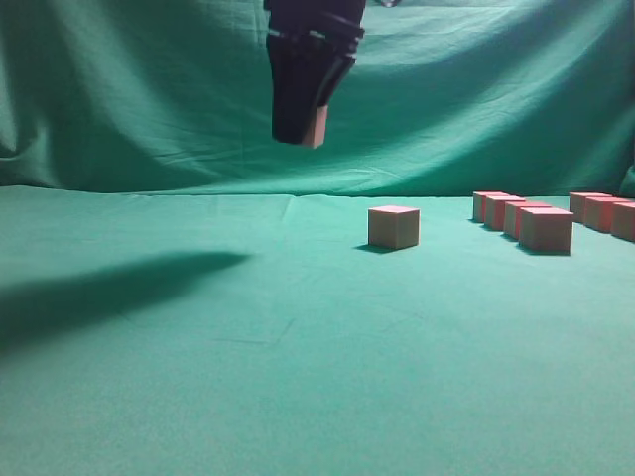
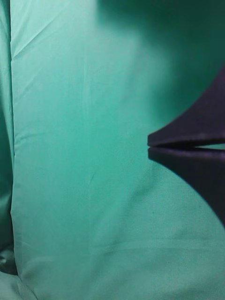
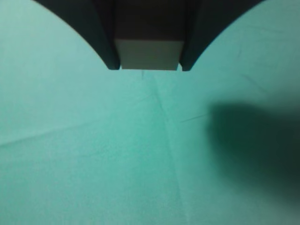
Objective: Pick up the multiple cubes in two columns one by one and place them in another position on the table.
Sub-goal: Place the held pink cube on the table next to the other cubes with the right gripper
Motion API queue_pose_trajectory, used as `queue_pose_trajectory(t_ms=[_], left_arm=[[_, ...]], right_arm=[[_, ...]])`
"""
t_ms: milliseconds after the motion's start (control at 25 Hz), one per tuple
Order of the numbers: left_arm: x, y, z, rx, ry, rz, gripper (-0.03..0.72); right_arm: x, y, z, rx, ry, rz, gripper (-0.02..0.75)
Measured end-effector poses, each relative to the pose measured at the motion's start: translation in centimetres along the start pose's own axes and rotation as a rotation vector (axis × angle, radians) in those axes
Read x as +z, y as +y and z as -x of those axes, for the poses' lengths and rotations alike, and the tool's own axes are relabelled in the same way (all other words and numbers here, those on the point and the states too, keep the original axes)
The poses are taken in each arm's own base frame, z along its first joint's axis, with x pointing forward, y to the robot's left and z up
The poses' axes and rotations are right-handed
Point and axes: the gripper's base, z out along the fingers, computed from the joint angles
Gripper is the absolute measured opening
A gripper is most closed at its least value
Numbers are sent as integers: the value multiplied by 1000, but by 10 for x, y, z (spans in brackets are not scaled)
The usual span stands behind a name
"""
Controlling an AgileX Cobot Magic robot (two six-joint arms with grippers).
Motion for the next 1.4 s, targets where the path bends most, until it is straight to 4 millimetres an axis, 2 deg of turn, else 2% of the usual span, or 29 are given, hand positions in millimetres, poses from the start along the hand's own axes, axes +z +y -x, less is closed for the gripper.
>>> queue_pose_trajectory(t_ms=[360, 800, 1080, 1400], left_arm=[[0, 0, 0, 0, 0, 0, 0], [0, 0, 0, 0, 0, 0, 0], [0, 0, 0, 0, 0, 0, 0], [0, 0, 0, 0, 0, 0, 0]], right_arm=[[32, -6, -2, -30, 6, -15, 256], [39, -27, -24, 49, 11, -16, 256], [57, -25, -27, 71, 18, 21, 256], [59, -26, -27, 69, 19, 19, 256]])
